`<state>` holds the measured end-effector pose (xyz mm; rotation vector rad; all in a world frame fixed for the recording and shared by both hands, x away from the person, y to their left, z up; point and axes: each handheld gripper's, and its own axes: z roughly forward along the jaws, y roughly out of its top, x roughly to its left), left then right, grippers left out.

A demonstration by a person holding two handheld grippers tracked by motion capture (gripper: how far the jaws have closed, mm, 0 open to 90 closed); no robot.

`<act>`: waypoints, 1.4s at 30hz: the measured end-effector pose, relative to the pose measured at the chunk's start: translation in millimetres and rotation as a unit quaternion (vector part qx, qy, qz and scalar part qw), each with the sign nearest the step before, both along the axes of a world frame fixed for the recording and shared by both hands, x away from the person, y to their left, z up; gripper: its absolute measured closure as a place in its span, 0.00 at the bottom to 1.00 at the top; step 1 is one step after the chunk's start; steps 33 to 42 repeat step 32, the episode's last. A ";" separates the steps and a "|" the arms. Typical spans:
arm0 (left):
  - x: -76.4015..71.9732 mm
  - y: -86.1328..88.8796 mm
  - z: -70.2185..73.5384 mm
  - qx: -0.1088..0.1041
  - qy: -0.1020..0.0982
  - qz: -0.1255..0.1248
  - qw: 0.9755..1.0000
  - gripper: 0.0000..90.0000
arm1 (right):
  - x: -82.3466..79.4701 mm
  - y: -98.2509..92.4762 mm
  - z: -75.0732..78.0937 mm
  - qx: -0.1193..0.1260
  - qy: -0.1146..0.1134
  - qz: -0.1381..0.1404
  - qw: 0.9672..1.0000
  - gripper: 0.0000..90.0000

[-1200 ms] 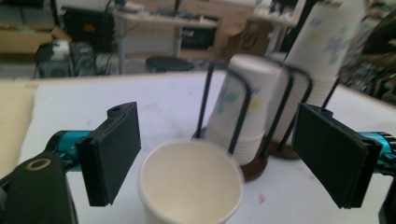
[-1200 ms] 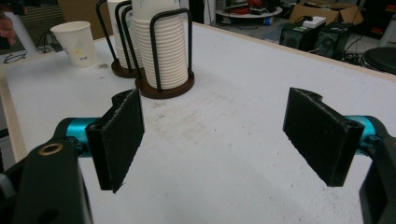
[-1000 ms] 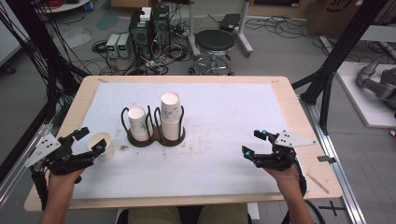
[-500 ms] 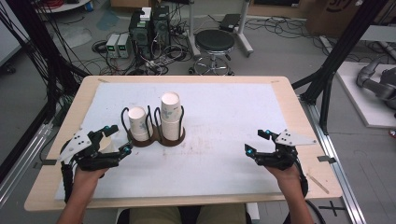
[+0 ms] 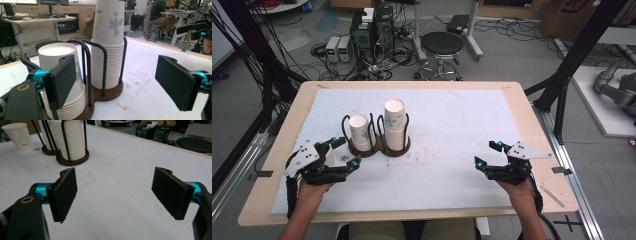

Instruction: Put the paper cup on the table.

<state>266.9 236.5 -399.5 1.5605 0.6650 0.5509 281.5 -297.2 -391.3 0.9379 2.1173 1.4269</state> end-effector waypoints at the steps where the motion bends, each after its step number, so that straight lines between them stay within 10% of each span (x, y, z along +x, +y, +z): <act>1: 0.1 -0.1 -0.2 0.001 -0.001 0.000 1.000 0.19 | -0.3 0.4 0.1 0.000 -0.001 -0.001 1.000 0.23; 42: -0.5 -0.4 -5.7 0.012 -0.001 0.004 1.000 0.21 | -0.5 -0.2 -1.2 0.000 -0.001 0.003 1.000 0.23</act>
